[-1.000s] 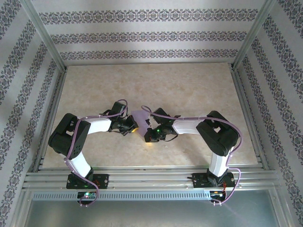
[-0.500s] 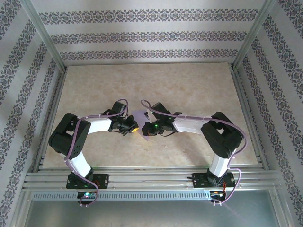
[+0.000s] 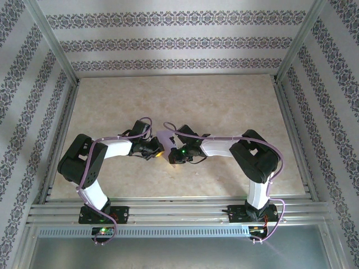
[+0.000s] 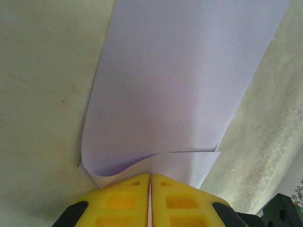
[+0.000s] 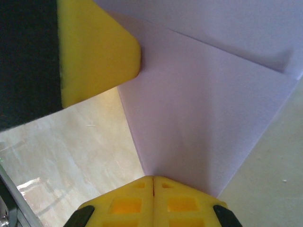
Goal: Fold a paper plane with a square sheet of paper (pick it up from the middle)
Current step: Third fold the triangle at the center of the table.
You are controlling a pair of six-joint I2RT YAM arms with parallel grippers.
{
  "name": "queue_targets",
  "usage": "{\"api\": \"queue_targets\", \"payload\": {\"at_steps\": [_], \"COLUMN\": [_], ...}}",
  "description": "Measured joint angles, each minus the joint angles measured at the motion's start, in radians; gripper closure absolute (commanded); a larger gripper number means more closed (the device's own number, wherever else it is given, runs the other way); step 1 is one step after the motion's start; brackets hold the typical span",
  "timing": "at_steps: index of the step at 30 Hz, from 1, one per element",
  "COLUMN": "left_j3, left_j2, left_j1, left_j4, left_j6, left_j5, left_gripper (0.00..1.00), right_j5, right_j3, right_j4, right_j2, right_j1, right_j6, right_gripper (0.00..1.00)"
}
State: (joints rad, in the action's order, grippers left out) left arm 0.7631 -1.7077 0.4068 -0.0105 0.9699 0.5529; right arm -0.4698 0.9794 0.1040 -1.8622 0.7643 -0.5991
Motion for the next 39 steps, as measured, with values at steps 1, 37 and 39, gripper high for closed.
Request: {"api": "queue_targets", "payload": {"at_steps": [1, 37, 39], "left_j3": [-0.001, 0.140, 0.155], "left_j2": [0.004, -0.034, -0.028], "left_j1": [0.001, -0.193, -0.214], "left_j4": [0.000, 0.268, 0.297], "left_j6": [-0.002, -0.349, -0.366], "left_j5": [0.000, -0.080, -0.115], "left_gripper": [0.89, 0.89, 0.88], "right_j5": [0.001, 0.060, 0.060], "right_j3": [0.002, 0.038, 0.038], "right_j4": [0.003, 0.053, 0.053], "right_j2": [-0.001, -0.012, -0.011], "right_j1": [0.000, 0.006, 0.006], "right_j6": [0.000, 0.031, 0.030], "right_gripper": [0.98, 1.00, 0.99]}}
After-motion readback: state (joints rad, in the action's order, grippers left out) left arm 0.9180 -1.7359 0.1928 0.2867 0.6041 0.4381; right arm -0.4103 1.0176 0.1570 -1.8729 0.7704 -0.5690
